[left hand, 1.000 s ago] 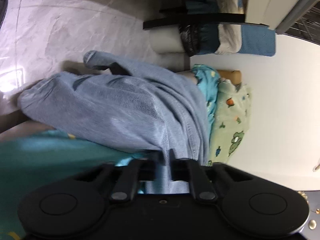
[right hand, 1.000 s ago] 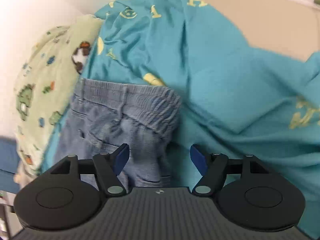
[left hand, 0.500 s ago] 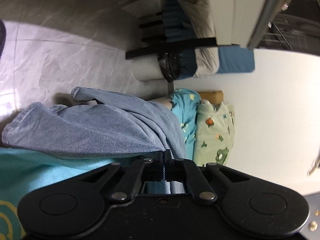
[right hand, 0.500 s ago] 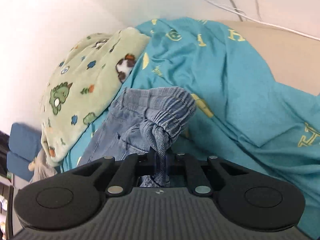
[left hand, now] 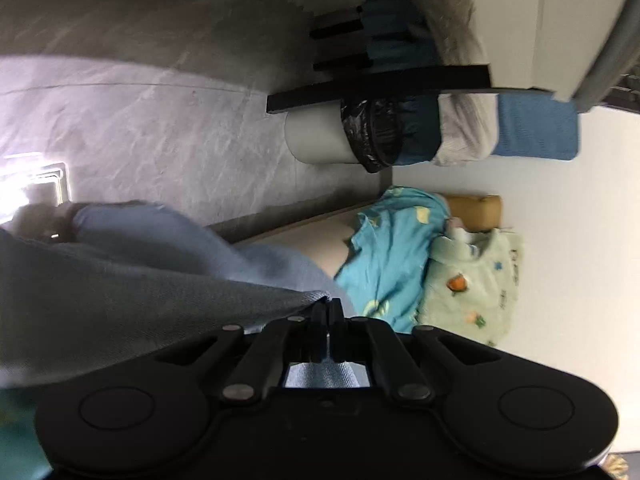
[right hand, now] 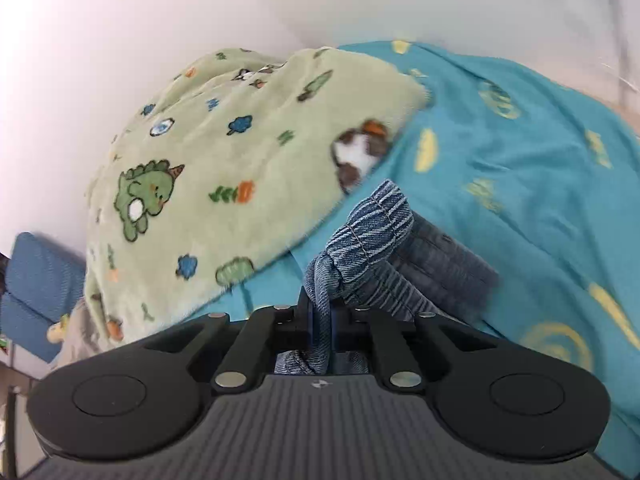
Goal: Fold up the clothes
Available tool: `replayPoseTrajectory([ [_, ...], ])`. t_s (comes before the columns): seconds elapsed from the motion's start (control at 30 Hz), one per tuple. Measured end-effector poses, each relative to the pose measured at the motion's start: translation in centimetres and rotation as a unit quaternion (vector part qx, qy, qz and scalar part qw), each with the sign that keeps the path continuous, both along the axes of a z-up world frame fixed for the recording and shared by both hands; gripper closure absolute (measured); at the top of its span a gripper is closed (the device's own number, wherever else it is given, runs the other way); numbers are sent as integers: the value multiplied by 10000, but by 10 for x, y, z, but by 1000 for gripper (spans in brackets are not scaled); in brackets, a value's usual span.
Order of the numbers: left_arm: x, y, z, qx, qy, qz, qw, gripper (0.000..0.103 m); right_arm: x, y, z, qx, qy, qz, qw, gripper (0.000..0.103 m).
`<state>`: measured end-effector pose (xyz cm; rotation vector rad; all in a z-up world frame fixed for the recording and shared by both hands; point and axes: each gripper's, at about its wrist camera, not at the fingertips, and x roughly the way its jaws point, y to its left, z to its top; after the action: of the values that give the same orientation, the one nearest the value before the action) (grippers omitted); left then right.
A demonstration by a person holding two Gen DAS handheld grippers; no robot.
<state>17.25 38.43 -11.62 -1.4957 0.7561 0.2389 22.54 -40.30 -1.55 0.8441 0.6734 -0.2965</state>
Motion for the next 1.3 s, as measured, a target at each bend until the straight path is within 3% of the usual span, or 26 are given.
replayPoseTrajectory([
  [0.17,68,-1,-29,133,332,-91,9993,103,81,8,-34,-158,177,173,9996,95],
  [0.37,121,-5,-75,202,714,-372,9966,102,130,12,-75,-322,-2,450,9985,95],
  [0.47,129,-8,-94,164,714,-444,9963,101,146,19,-98,-676,103,729,9950,96],
  [0.57,120,-6,-101,60,607,-336,9976,97,149,17,-115,-703,174,849,9938,95],
  [0.73,87,0,-96,-197,197,-295,9992,74,145,17,-119,-756,127,1026,9918,92],
  [0.8,65,4,-92,-219,144,-318,9992,60,140,18,-116,-730,82,987,9924,82],
  [0.83,53,6,-91,-239,130,-252,9993,59,133,19,-114,-764,55,935,9927,64],
  [0.9,27,10,-91,-247,88,-138,9996,56,124,26,-111,-836,6,985,9916,59],
  [0.97,3,14,-95,-218,133,-73,9996,56,112,43,-101,-1233,54,1073,9865,55],
  [1.07,-28,20,-109,-393,39,239,9989,56,88,90,-79,-2250,-173,1582,9613,51],
  [1.2,-55,18,-132,-565,-148,630,9963,54,54,172,-63,-3279,-623,2493,9091,49],
  [1.3,-63,16,-148,-569,-260,627,9961,54,39,245,-60,-3480,-769,3456,8680,49],
])
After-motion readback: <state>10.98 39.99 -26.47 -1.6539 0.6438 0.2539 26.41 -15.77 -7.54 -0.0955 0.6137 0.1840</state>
